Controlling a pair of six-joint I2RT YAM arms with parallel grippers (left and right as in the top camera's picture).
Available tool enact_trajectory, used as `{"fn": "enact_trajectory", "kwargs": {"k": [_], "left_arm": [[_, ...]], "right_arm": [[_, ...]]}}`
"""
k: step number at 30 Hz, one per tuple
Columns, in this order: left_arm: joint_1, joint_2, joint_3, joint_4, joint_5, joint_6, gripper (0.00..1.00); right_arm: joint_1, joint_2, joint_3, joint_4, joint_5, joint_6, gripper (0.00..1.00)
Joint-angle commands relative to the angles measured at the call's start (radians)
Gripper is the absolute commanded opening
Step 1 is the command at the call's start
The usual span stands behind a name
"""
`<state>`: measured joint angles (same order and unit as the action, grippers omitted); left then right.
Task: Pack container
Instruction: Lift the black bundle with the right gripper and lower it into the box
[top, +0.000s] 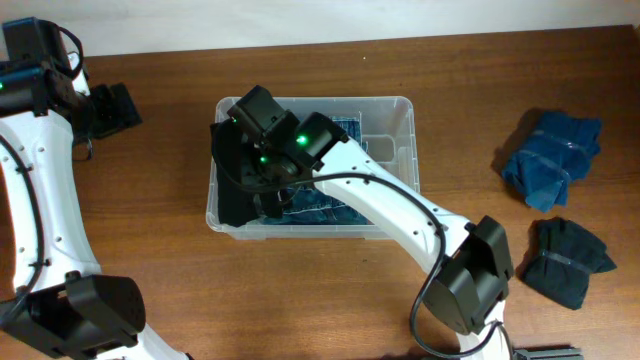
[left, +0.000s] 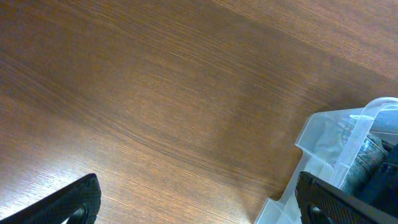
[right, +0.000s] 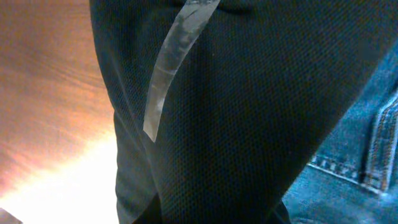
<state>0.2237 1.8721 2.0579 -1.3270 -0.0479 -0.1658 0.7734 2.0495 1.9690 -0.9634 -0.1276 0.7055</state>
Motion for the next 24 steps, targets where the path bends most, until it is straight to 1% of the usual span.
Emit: {"fn": "enact_trajectory", "kwargs": {"k": [1, 10, 12, 13, 14, 15, 16, 17, 18, 19, 20, 24], "left_arm": [[0.002, -0.008, 0.006, 0.002, 0.007, -0.005, 0.99], [0.002, -0.008, 0.006, 0.002, 0.007, -0.005, 0.99], [0.002, -0.008, 0.006, 0.002, 0.007, -0.005, 0.99], [0.002, -0.008, 0.006, 0.002, 0.007, -0.005, 0.99], [0.002, -0.008, 0.006, 0.002, 0.007, -0.005, 0.99], [0.002, -0.008, 0.006, 0.002, 0.007, -0.005, 0.99], [0.002, -0.008, 0.006, 0.002, 0.007, -0.005, 0.99], [0.002, -0.008, 0.006, 0.002, 0.007, -0.005, 0.99], [0.002, -0.008, 0.006, 0.002, 0.008, -0.005, 0.99], [0.002, -0.008, 0.006, 0.002, 0.007, -0.005, 0.99], [0.002, -0.008, 0.006, 0.002, 0.007, -0.005, 0.99], [0.002, -0.008, 0.006, 0.002, 0.007, -0.005, 0.99]], "right_arm": [[0.006, 0.024, 0.011, 0.011, 0.037, 0.088, 0.18], [0.011, 0.074, 0.011, 0.01, 0.045, 0.096, 0.18], [0.015, 0.074, 0.011, 0.011, 0.031, 0.05, 0.29], [0.017, 0.074, 0.011, 0.01, 0.019, 0.007, 0.41], [0.017, 0.074, 0.011, -0.002, 0.016, -0.021, 0.56], [0.016, 0.072, 0.011, -0.016, 0.016, -0.029, 0.66], [0.011, 0.066, 0.012, -0.024, 0.017, -0.074, 0.74], [0.006, 0.059, 0.012, -0.034, 0.028, -0.103, 0.9], [0.001, 0.048, 0.012, -0.034, 0.032, -0.146, 0.98], [-0.01, 0.028, 0.012, -0.034, 0.036, -0.214, 0.99], [-0.017, 0.015, 0.013, -0.035, 0.035, -0.244, 0.99], [-0.041, -0.053, 0.014, -0.035, 0.035, -0.307, 0.99]]}}
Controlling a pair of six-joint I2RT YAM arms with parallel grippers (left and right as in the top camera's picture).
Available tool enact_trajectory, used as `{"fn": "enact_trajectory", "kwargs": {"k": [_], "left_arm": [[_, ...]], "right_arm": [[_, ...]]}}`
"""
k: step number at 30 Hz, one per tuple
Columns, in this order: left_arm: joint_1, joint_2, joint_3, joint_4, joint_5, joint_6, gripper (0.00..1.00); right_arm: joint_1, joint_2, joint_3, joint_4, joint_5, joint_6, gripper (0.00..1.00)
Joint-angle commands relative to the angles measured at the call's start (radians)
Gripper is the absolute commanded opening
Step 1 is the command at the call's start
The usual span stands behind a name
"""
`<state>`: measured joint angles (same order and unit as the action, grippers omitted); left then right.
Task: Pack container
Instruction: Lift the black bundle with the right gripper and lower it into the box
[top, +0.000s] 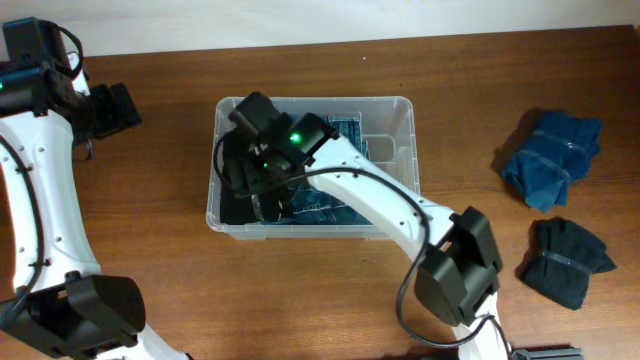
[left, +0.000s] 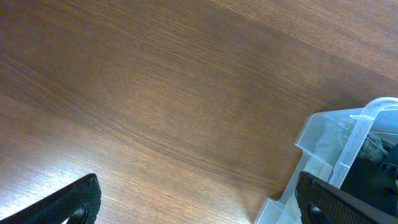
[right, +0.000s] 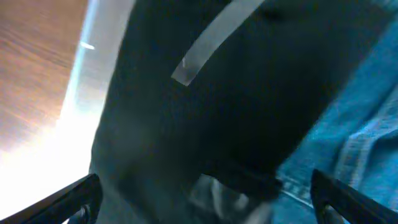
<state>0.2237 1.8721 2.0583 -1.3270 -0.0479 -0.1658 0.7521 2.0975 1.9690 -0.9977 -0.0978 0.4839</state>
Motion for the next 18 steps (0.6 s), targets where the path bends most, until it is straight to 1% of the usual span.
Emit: {"fn": "enact_trajectory", "kwargs": {"k": [1, 3, 4, 6, 7, 8, 9, 11, 18], "left_arm": [[0.002, -0.008, 0.006, 0.002, 0.007, -0.005, 0.99], [0.002, -0.008, 0.006, 0.002, 0.007, -0.005, 0.99], [0.002, -0.008, 0.006, 0.002, 0.007, -0.005, 0.99], [0.002, -0.008, 0.006, 0.002, 0.007, -0.005, 0.99], [0.002, -0.008, 0.006, 0.002, 0.008, -0.005, 0.99], [0.002, -0.008, 0.006, 0.002, 0.007, -0.005, 0.99], [0.002, -0.008, 0.006, 0.002, 0.007, -0.005, 0.99], [0.002, -0.008, 0.006, 0.002, 0.007, -0.005, 0.99], [0.002, -0.008, 0.006, 0.002, 0.007, -0.005, 0.99]], "right_arm": [[-0.02, -0.126, 0.014, -0.003, 0.005, -0.108, 0.99], [-0.019, -0.14, 0.014, -0.013, 0.004, -0.11, 0.91], [-0.018, -0.141, 0.014, -0.021, 0.004, -0.11, 0.8], [-0.018, -0.138, 0.013, -0.033, 0.005, -0.11, 0.5], [-0.017, -0.133, 0.013, -0.035, 0.005, -0.11, 0.42], [-0.013, -0.121, 0.013, -0.034, 0.005, -0.11, 0.25], [-0.01, -0.107, 0.012, -0.034, 0.005, -0.11, 0.21], [-0.007, -0.074, 0.008, -0.034, 0.007, -0.11, 0.2], [0.024, 0.069, -0.049, -0.01, -0.002, -0.11, 0.21]]}}
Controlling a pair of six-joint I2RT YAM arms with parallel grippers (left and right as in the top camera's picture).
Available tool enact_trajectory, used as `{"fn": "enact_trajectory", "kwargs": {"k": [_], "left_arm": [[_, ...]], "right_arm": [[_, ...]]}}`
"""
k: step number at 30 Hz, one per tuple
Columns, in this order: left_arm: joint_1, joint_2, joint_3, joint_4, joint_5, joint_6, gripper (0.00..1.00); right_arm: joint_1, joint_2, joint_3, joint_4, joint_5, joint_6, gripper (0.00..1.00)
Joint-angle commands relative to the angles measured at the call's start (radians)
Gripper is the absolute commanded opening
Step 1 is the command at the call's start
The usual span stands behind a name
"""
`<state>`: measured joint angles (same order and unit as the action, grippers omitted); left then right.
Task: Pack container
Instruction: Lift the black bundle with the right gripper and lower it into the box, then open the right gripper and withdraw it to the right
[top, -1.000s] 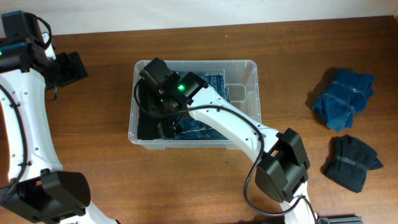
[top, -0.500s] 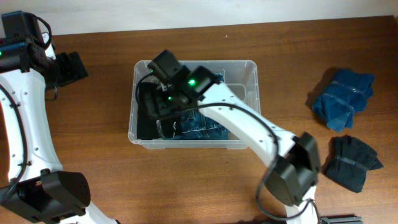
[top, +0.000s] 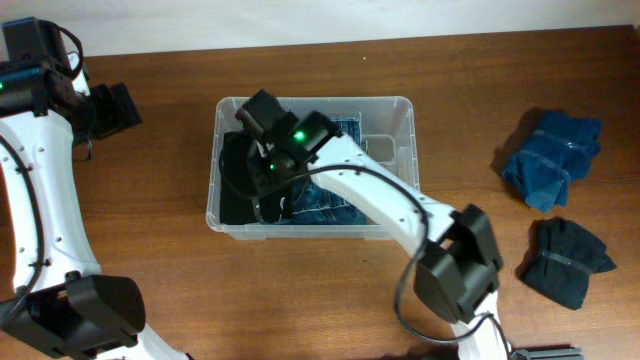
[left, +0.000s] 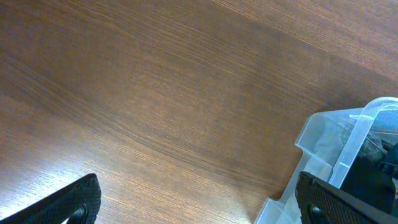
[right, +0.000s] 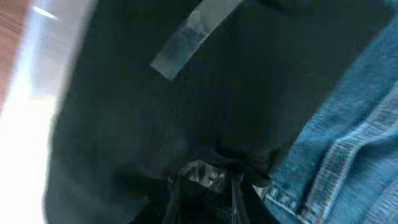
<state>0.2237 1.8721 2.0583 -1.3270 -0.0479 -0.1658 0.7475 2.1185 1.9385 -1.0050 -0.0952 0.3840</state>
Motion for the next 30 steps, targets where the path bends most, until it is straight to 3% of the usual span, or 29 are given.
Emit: {"fn": "enact_trajectory", "kwargs": {"k": [1, 4, 13, 14, 15, 21, 26, 30], "left_arm": [[0.002, -0.008, 0.006, 0.002, 0.008, -0.005, 0.99], [0.002, -0.008, 0.006, 0.002, 0.007, -0.005, 0.99], [0.002, -0.008, 0.006, 0.002, 0.007, -0.005, 0.99], [0.002, -0.008, 0.006, 0.002, 0.007, -0.005, 1.0], [0.002, -0.008, 0.006, 0.002, 0.007, -0.005, 0.99], [0.002, -0.008, 0.006, 0.002, 0.008, -0.005, 0.99], [0.002, -0.008, 0.006, 0.002, 0.007, -0.005, 0.99], [0.002, -0.008, 0.006, 0.002, 0.007, -0.005, 0.99]], "right_arm": [[0.033, 0.051, -0.018, -0.005, -0.003, -0.01, 0.21], [0.032, 0.042, -0.013, -0.005, -0.002, -0.012, 0.23], [-0.115, -0.157, 0.146, -0.176, 0.005, -0.046, 0.46], [-0.208, -0.227, 0.151, -0.231, 0.023, -0.074, 0.57], [-0.251, -0.25, 0.151, -0.257, 0.029, -0.082, 0.6], [-0.643, -0.328, 0.151, -0.424, 0.029, -0.145, 0.64], [-0.96, -0.326, 0.136, -0.444, 0.029, -0.17, 0.65], [-1.17, -0.325, 0.134, -0.468, 0.028, -0.167, 0.77]]}}
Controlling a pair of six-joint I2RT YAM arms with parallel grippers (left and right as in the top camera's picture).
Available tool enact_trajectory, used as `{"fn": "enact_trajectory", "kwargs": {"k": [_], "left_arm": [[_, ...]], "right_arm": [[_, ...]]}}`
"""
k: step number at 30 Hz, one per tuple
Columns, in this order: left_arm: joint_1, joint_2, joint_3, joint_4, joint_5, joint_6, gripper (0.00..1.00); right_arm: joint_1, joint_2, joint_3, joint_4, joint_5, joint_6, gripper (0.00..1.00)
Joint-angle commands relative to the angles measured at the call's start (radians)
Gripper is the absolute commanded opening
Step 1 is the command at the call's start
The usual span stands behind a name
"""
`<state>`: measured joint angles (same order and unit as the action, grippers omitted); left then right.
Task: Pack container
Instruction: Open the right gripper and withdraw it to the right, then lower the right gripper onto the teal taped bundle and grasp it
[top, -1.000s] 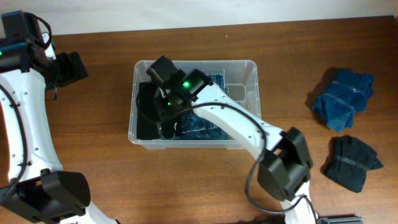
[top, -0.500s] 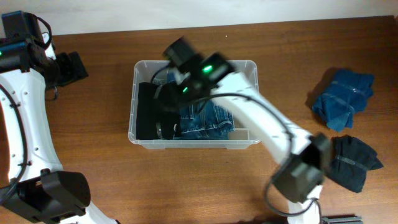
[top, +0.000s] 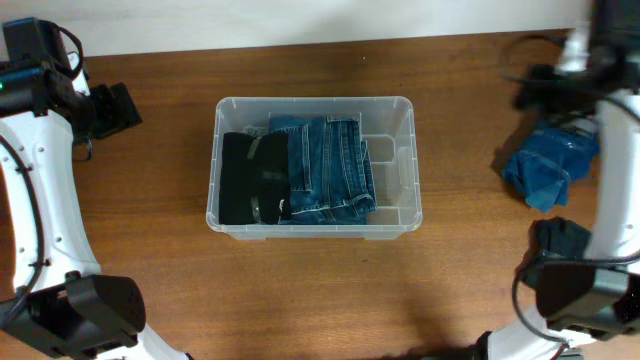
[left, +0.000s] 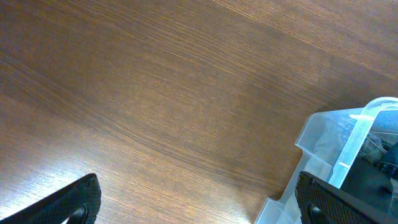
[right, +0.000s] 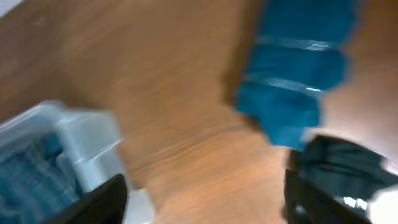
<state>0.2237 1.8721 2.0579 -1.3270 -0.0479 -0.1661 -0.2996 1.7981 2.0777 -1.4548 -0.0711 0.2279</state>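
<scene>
The clear plastic container (top: 412, 150) stands mid-table. A black taped bundle (top: 248, 178) lies in its left end, with folded jeans (top: 328, 168) beside it. To the right on the table lie a blue taped bundle (top: 552, 158) and a second black bundle (top: 572, 260). My right gripper (top: 545, 88) is blurred, high above the blue bundle. In its own view the right gripper (right: 202, 199) is open and empty, with the blue bundle (right: 298, 68) ahead. My left gripper (top: 112, 108) is open over bare wood left of the container corner (left: 354, 140).
The container's right compartment (top: 392, 165) holds nothing. The table's far edge meets a pale wall along the top of the overhead view. Bare wood (top: 300, 290) lies in front of the container.
My right gripper has left the container and now hangs open above the blue bundle at the right. The black bundle stays in the container's left end. The left arm has not moved.
My right gripper held the black bundle over the container's left end, then low inside it. A second ago it was still over the bundle lying there. Now the bundle rests beside the jeans and the right arm is far right.
</scene>
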Motion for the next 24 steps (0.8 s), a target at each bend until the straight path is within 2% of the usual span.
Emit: {"fn": "enact_trajectory", "kwargs": {"k": [1, 5, 9, 18, 24], "left_arm": [[0.002, -0.008, 0.006, 0.002, 0.007, -0.005, 0.99], [0.002, -0.008, 0.006, 0.002, 0.007, -0.005, 0.99], [0.002, -0.008, 0.006, 0.002, 0.007, -0.005, 0.99], [0.002, -0.008, 0.006, 0.002, 0.007, -0.005, 0.99], [0.002, -0.008, 0.006, 0.002, 0.007, -0.005, 0.99]], "right_arm": [[-0.153, -0.005, -0.007, -0.024, 0.005, -0.011, 0.77], [-0.307, -0.005, -0.055, -0.058, 0.004, -0.01, 0.8], [-0.376, -0.004, -0.144, 0.009, 0.0, -0.011, 0.84], [-0.376, 0.026, -0.365, 0.294, -0.014, -0.011, 1.0], [-0.377, 0.132, -0.454, 0.47, -0.056, -0.015, 0.99]]}}
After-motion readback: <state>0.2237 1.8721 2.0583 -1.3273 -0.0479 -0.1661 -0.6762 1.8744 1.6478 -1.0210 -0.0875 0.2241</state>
